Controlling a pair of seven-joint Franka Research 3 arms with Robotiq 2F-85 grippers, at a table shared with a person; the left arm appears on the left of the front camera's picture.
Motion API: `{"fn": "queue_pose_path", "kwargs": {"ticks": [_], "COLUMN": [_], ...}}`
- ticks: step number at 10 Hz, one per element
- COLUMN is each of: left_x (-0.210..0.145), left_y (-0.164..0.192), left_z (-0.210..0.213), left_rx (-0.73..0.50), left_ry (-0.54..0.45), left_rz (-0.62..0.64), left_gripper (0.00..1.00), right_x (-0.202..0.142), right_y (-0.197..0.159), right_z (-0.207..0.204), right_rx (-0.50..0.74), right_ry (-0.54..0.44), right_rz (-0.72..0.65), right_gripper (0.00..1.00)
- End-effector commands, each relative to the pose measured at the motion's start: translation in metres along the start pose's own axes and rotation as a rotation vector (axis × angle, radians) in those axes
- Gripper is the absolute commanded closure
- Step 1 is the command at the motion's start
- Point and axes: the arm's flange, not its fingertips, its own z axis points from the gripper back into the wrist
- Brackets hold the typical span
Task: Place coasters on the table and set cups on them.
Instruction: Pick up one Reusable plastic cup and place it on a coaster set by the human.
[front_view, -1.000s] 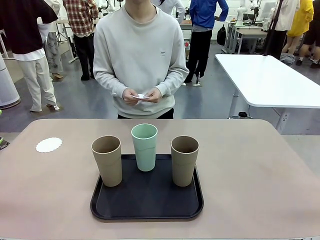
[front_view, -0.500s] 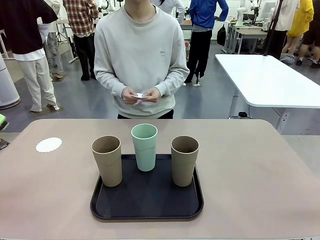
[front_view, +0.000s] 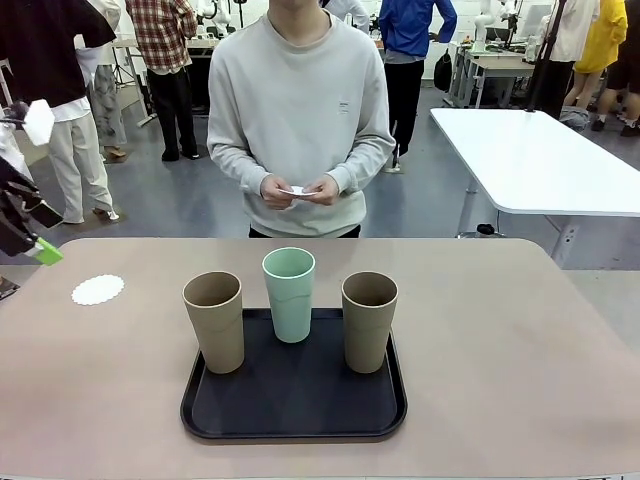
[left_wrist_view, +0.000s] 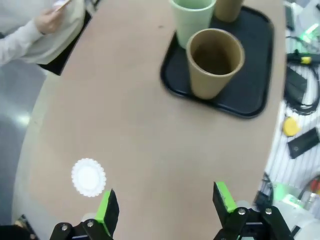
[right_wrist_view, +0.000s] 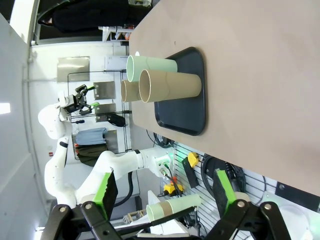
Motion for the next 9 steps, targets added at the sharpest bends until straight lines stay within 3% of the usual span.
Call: {"fn": "queue_pose_path", "kwargs": {"ticks": [1,5,7,9], "left_x": [-0.001,-0.004,0.003,0.006], "left_y": [-0.001,0.0,0.043,0.046], "left_z": [0.01,0.001,-0.023,-0.058], "left_rx": [-0.066,-0.042,-0.093,-0.073], "left_ry": [-0.01,-0.023,-0.334,-0.465], "left_rz": [0.022,0.006,-0.13,-0.198], "left_gripper": [0.0,0.0,0.0,0.0], "right_x": [0.001,0.001,0.001,0.001], "right_y": [0.0,0.0,0.0,0.0], "right_z": [0.0,0.0,0.0,0.0], "right_rx": [0.011,0.011,0.011,0.011], "right_ry": [0.0,0.0,0.0,0.0], "right_rz": [0.003,0.003,0.003,0.003], "right_gripper": [0.0,0.0,0.0,0.0]}}
